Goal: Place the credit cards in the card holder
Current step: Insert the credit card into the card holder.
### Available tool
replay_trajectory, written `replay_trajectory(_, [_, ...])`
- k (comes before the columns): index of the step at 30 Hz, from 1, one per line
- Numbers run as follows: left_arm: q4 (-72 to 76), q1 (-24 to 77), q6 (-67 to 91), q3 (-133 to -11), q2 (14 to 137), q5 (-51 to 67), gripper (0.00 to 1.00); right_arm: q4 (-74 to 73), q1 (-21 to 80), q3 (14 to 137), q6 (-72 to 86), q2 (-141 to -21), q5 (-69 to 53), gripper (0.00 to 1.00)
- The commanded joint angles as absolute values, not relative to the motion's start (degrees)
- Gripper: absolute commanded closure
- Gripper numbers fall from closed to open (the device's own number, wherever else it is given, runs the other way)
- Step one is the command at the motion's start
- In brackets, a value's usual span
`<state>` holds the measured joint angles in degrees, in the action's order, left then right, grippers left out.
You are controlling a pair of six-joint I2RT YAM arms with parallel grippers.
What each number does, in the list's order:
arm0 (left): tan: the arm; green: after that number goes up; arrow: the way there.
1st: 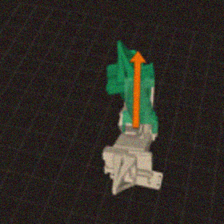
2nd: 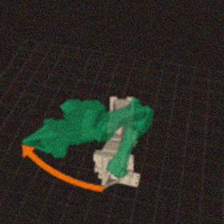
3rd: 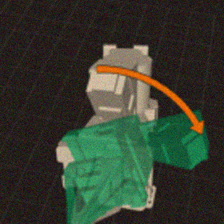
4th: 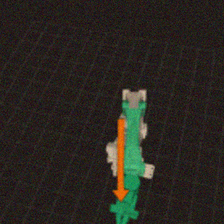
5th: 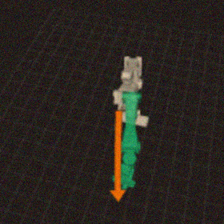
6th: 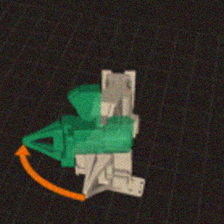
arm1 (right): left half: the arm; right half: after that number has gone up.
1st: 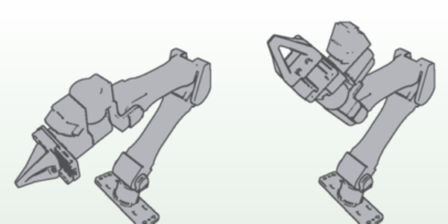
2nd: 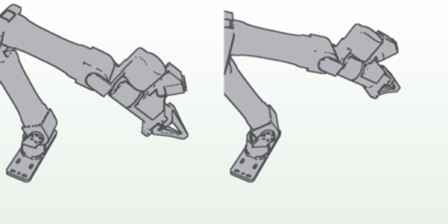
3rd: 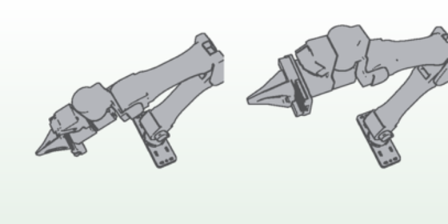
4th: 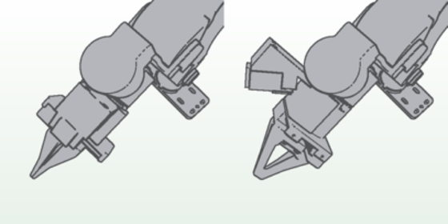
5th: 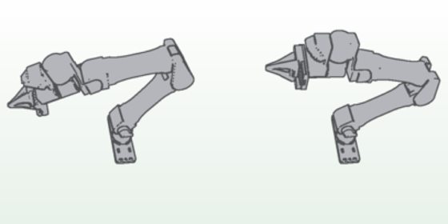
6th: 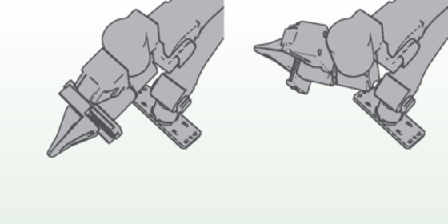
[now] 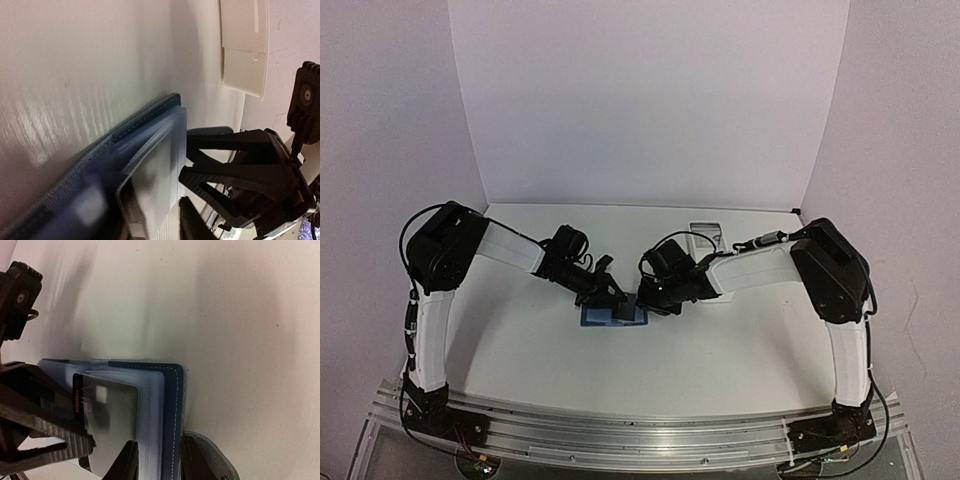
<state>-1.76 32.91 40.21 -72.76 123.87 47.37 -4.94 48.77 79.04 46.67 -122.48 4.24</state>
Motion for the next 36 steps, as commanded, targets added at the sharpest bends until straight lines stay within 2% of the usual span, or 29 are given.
replay_trajectory(1, [-20.73,32.7,32.54,-79.98,123.18,40.58,0.55,-5.59,49.0,77.63,48.2,-123.96,3.52,0.73])
replay_trajectory(3, [-25.17,32.72,31.49,-81.79,122.72,39.07,0.48,-5.54,49.03,77.54,48.41,-123.81,3.67,0.73])
replay_trajectory(7, [-27.86,32.86,30.42,-83.17,122.07,37.72,0.43,-5.45,48.96,77.63,48.49,-123.62,3.65,0.73])
replay_trajectory(13, [-30.48,33.04,29.19,-85.45,121.76,37.7,0.32,-5.14,49.1,78.03,49.23,-123.9,2.55,0.73])
replay_trajectory(23, [-20.52,34.3,32.33,-82.92,124.17,43.15,0.31,-4.02,49.35,78.46,49.94,-124.63,1.27,0.73])
replay_trajectory(36, [-18.27,37.62,36.21,-86.36,125.05,49.89,0.3,-3.52,49.66,78.99,50.17,-125.33,0.44,0.74])
